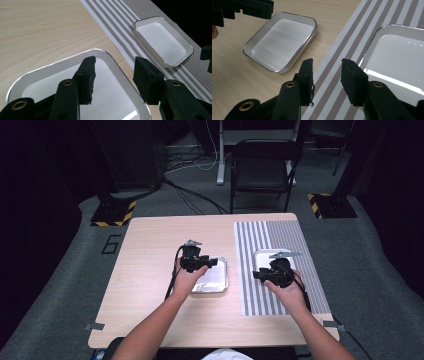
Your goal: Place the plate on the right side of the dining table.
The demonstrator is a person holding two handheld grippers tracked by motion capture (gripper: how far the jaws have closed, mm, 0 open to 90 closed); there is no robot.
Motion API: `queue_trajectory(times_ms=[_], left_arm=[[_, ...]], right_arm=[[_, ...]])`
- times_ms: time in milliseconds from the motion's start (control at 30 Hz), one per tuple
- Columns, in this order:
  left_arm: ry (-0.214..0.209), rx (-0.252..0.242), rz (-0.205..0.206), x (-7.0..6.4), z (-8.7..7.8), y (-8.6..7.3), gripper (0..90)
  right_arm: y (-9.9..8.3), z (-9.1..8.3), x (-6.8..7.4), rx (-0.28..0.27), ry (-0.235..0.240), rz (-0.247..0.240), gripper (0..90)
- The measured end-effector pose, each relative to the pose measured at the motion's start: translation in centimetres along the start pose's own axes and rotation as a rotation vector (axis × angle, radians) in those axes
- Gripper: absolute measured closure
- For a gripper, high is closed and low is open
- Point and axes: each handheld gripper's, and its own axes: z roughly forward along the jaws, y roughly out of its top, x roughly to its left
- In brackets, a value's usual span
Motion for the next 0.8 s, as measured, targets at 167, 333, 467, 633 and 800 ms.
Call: queue_trajectory(times_ms=[167,333,467,633,800], left_arm=[[0.009,-0.006,-0.01,1.1,-1.0,-0.9,51.4],[0.027,-0.01,-0.016,2.4,-2.0,-1.8,50.8],[0.052,-0.011,-0.026,3.5,-2.8,-2.5,49.7],[0.079,-0.011,-0.04,4.7,-3.5,-3.6,48.6],[0.104,-0.006,-0.04,5.4,-3.9,-4.4,46.9]], right_arm=[[-0.2,0.6,0.9,0.004,0.02,-0.012,59.7],[-0.3,1.2,1.8,0.015,0.042,-0.024,58.8],[-0.4,1.5,2.5,0.011,0.053,-0.06,57.0],[-0.9,2.2,3.3,0.008,0.078,-0.085,54.6],[-1.5,3.0,4.2,0.03,0.103,-0.135,51.8]])
